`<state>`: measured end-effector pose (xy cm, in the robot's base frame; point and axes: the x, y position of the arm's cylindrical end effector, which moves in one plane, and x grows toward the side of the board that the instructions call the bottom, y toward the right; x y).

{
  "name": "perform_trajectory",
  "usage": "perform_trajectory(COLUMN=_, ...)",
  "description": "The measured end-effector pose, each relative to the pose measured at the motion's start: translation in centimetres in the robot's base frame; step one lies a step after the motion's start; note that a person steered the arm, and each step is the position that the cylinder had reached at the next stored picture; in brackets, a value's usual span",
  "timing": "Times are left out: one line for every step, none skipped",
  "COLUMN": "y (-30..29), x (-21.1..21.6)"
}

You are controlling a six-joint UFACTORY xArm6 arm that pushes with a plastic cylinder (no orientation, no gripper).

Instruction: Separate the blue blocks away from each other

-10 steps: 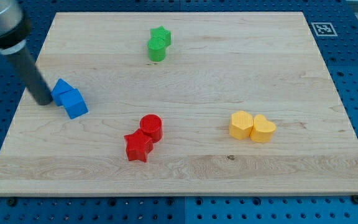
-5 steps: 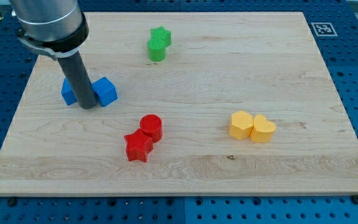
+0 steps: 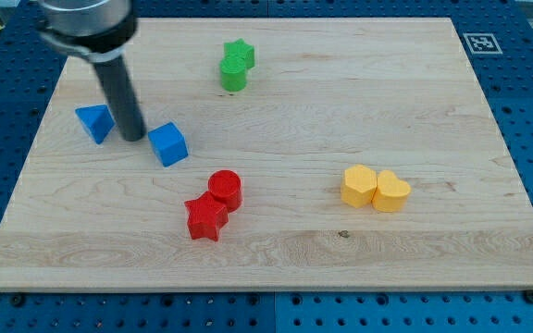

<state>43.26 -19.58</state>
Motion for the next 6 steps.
perform_trajectory(y=0.6, x=1.6)
perform_trajectory(y=5.5, x=1.8)
perform_trajectory(y=8.7, x=1.9)
perform_trajectory(y=8.6, x=3.9)
perform_trajectory(y=8.6, x=4.6)
perform_trajectory(y=7.8, x=6.1)
